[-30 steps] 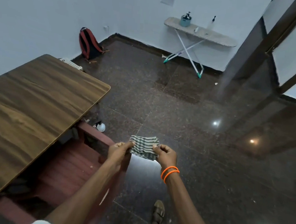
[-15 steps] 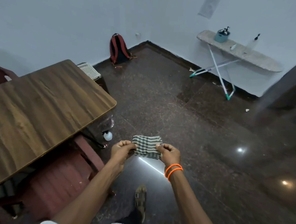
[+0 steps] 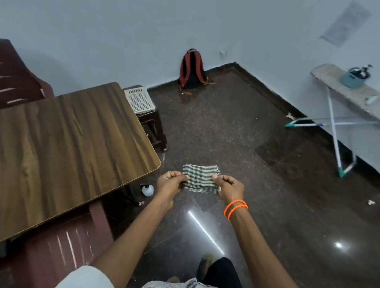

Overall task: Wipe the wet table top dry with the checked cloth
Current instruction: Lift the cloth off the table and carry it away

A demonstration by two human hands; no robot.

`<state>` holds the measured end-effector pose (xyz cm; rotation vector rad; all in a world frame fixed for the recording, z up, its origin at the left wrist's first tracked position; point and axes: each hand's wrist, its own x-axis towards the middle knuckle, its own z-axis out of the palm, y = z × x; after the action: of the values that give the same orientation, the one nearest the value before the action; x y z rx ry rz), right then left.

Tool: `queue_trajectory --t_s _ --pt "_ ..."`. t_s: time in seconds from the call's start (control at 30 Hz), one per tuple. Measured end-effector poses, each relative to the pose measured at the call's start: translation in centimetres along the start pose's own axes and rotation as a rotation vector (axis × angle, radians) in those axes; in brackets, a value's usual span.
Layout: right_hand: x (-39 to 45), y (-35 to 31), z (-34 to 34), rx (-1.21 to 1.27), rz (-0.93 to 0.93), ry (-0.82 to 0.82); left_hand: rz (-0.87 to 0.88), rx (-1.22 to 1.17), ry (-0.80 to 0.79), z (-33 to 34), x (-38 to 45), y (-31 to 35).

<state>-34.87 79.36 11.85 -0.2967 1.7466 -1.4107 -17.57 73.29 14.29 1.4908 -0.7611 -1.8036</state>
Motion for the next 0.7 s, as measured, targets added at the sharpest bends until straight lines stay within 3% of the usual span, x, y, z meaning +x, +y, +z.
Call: queue_trajectory --t_s 0.4,0.7 --pt "19.8 -13.7 7.3 -0.069 -0.031 -0.311 0.05 -0.111 0.221 10.0 14.8 11.0" --pt "30.9 -18.7 17.6 -0.204 -0.018 -0.464 0.085 -0.207 0.395 10.2 25.2 18.4"
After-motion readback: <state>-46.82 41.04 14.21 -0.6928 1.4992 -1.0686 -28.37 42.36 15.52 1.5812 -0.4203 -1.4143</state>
